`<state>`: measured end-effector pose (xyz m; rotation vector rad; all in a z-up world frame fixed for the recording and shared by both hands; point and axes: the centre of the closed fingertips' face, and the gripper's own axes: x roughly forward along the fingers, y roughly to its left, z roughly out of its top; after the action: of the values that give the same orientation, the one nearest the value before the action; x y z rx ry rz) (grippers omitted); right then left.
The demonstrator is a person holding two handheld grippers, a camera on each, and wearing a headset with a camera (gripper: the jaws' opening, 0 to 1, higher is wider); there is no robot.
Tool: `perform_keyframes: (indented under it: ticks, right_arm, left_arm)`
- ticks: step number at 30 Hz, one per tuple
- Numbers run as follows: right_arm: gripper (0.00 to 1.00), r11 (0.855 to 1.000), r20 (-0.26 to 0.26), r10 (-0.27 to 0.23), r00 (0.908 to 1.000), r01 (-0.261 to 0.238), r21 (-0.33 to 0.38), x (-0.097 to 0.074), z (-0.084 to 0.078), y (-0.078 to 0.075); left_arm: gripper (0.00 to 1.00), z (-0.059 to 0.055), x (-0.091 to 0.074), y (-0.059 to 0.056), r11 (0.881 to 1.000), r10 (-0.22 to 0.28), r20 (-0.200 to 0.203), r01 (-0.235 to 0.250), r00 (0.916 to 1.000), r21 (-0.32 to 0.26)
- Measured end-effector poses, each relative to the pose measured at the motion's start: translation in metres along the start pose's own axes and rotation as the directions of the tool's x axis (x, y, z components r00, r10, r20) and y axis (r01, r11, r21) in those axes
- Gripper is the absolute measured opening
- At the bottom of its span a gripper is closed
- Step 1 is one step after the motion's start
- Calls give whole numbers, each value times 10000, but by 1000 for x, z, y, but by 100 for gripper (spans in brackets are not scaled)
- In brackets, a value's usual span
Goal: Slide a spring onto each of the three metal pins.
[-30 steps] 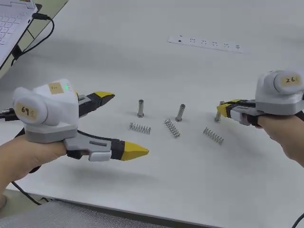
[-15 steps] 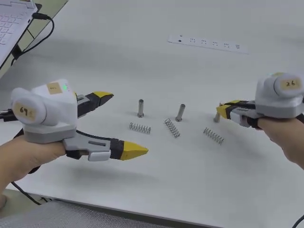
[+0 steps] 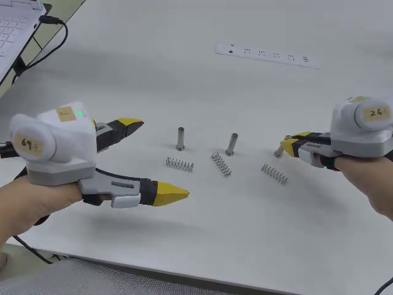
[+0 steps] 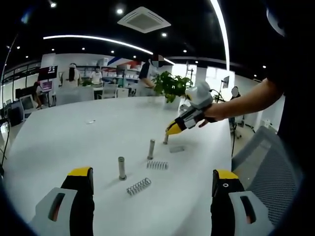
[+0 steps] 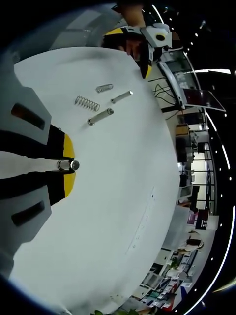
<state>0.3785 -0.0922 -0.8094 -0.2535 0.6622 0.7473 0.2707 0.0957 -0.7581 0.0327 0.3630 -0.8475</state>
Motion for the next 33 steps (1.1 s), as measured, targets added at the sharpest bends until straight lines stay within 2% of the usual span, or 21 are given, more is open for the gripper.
perform_keyframes:
  ticks: [6, 13, 33]
  right_arm:
    - [6, 10000, -36, 38, 10000, -38, -66, 0, -1, 1]
    - [6, 9994, -62, 258, 9996, -257, 229, -1, 0, 1]
    - [21, 9987, 109, 319, 9994, -323, 385, -2, 7, 2]
  left_arm:
    - [98, 0, -1, 0, 10000, 11, 4, -11, 10000, -18]
    - [98, 1, -1, 0, 10000, 21, 27, -21, 10000, -18]
    - [98, 4, -3, 0, 10000, 36, 27, -36, 10000, 7]
